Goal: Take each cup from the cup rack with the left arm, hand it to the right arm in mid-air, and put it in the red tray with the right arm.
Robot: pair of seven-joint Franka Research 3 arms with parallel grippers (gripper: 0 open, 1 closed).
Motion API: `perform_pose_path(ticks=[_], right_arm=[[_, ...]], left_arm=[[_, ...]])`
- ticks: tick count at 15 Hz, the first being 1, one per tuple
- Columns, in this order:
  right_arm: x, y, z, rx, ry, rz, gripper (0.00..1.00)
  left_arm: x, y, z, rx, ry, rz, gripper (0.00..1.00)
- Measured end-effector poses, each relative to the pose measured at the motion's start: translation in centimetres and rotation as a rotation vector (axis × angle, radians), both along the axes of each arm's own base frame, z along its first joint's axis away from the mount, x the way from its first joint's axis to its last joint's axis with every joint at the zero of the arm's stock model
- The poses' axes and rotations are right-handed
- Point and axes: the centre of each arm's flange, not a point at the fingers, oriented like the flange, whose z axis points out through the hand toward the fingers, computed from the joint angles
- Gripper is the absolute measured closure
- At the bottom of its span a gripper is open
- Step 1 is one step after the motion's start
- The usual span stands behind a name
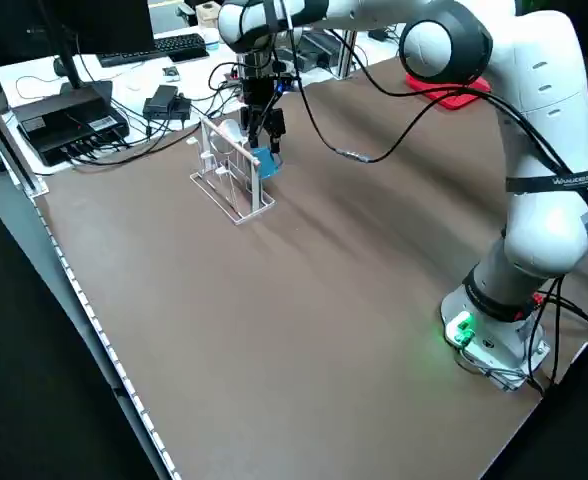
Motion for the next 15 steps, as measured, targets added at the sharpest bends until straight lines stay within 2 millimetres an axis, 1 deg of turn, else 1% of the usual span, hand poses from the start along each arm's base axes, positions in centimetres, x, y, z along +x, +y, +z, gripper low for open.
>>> perform_pose_path(ticks=[4,13,15], right_arm=[[0.00,-0.05,0.00,0.000,0.000,-0.001,0.00],[0.00,-0.02,0.01,0.000,0.000,0.000,0.00],[0.00,-0.02,0.01,0.000,0.000,0.000,0.00]], left_arm=[[-0.08,0.36,0.42,0.034,0.014,-0.027,0.00],[-0.06,-0.02,0.34,0.038,0.020,-0.041,0.00],[-0.04,0.02,0.21,0.067,0.027,-0.061,0.00]])
